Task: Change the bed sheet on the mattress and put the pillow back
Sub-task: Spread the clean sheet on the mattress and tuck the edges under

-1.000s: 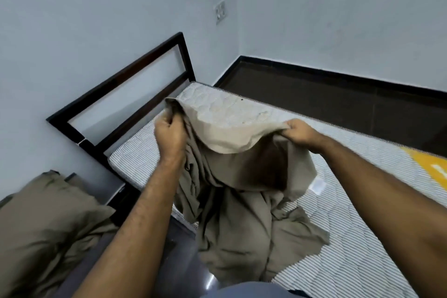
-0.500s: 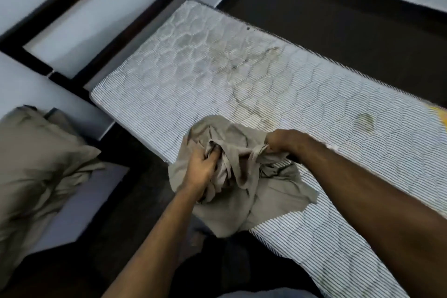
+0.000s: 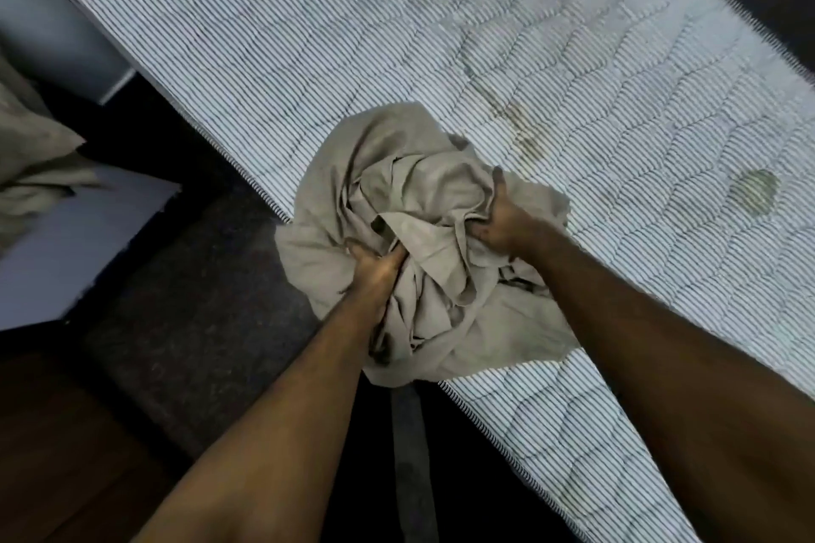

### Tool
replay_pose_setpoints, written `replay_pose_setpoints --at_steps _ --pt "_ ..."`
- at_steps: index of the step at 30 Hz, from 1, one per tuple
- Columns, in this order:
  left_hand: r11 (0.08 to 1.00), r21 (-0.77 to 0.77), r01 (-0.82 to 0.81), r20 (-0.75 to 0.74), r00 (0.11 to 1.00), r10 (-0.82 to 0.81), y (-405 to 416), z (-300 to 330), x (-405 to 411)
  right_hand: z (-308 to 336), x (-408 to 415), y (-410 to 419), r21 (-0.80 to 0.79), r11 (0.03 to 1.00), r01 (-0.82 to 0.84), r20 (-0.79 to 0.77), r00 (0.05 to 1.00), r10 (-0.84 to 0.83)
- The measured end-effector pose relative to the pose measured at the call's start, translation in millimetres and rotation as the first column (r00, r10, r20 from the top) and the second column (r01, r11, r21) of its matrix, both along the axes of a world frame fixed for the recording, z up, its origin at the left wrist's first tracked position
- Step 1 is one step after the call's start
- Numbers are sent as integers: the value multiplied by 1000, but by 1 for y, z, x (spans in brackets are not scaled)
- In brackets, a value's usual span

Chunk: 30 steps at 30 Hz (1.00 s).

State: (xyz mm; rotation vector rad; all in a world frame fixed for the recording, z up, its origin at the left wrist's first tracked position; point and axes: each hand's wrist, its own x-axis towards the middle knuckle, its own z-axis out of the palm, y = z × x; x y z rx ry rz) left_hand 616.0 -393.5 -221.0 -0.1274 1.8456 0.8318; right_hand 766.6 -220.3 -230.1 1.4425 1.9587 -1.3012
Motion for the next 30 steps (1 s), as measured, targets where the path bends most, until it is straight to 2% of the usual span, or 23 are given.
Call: replay_pose_setpoints --at_steps 2,3,4,6,8,10,12,14,18,21,26,30 --pt "996 43 -74 15 997 74 -2 -22 1 -11 -8 -12 -7 1000 20 -85 996 -21" --pt "991 50 -121 45 992 119 -5 -34 1 -18 -10 -19 14 1000 -22 -115 993 23" --pt "986 50 -158 80 985 154 -9 -45 1 -19 -14 -26 12 999 -48 -120 992 49" --pt "984 19 -175 151 974 170 -18 -59 1 -22 -18 -32 -38 999 34 -81 996 -37" --pt "973 82 -214 272 944 185 -17 -38 3 -12 -22 -39 -108 992 65 7 998 -65" --pt "966 123 -226 330 928 174 -16 -16 9 3 -25 -47 -73 995 66 -108 991 -74" --pt "955 179 -237 281 942 182 -14 11 9 24 -27 -53 -5 992 128 -337 933 -122" --pt "937 262 -232 205 962 181 -11 36 2 44 -27 -52 7 995 98 -433 898 -85" --pt "912 390 -129 63 992 113 -2 106 -17 117 -40 -43 -40 997 73 -400 913 -83" --pt "898 414 -153 43 988 148 -7 153 -24 163 -49 -34 25 1000 15 -382 924 -4" --pt "845 509 -163 15 983 181 -18 191 -34 243 -70 -39 153 986 -68 -303 946 112" --pt "827 555 -89 -74 985 156 -25 207 -54 263 -86 -47 195 978 -71 -281 952 125"
